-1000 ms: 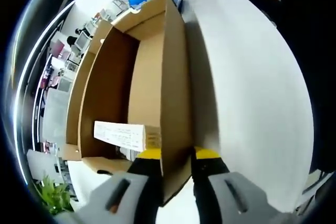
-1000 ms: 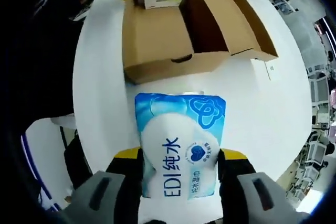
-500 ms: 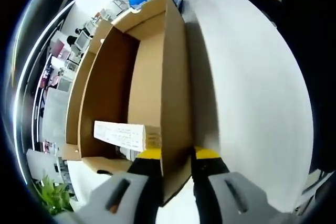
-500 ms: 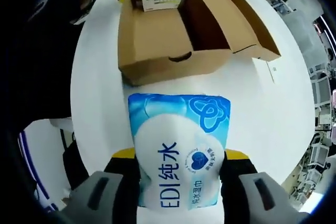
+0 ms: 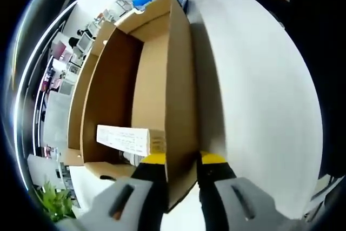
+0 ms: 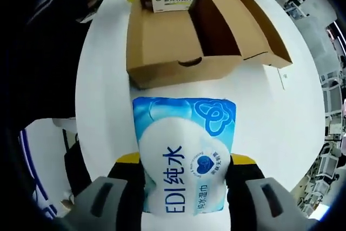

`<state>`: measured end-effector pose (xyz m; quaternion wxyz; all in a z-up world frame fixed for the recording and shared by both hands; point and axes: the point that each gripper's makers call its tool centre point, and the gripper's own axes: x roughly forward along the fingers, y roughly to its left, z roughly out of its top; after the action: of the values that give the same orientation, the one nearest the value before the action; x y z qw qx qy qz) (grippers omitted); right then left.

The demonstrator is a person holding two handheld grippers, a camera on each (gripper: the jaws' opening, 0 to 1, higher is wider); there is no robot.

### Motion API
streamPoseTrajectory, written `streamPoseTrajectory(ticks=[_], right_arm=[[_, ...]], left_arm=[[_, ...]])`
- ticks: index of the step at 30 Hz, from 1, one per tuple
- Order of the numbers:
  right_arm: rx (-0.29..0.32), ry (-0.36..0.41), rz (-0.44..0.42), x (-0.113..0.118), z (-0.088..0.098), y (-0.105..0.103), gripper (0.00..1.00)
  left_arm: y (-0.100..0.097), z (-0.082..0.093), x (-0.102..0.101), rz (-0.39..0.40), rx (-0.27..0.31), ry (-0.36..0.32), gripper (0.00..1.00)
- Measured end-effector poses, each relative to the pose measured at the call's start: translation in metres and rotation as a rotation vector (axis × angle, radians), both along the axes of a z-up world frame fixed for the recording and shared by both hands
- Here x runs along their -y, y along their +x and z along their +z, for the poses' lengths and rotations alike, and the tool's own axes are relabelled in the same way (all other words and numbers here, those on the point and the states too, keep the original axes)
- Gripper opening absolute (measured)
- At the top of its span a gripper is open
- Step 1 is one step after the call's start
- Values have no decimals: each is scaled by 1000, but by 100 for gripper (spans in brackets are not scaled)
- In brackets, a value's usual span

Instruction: Operate the shoe box by opening the lid, removing the specified soft item, and placing it in the target area until the item is outside and the box remains undamaged.

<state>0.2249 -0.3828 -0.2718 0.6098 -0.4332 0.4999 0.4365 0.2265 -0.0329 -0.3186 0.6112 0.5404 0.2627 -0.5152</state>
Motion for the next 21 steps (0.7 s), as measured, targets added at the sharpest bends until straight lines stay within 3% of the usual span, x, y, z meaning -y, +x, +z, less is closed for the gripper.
streamPoseTrajectory(ticks=[13,21], right_arm=[[-17,10,89,2,-1,3,60],[-18,0,86,2,-1,3,61]], left_arm=[[0,0,0,-2,-1,0,19],[0,0,0,-7,-2,1,19]])
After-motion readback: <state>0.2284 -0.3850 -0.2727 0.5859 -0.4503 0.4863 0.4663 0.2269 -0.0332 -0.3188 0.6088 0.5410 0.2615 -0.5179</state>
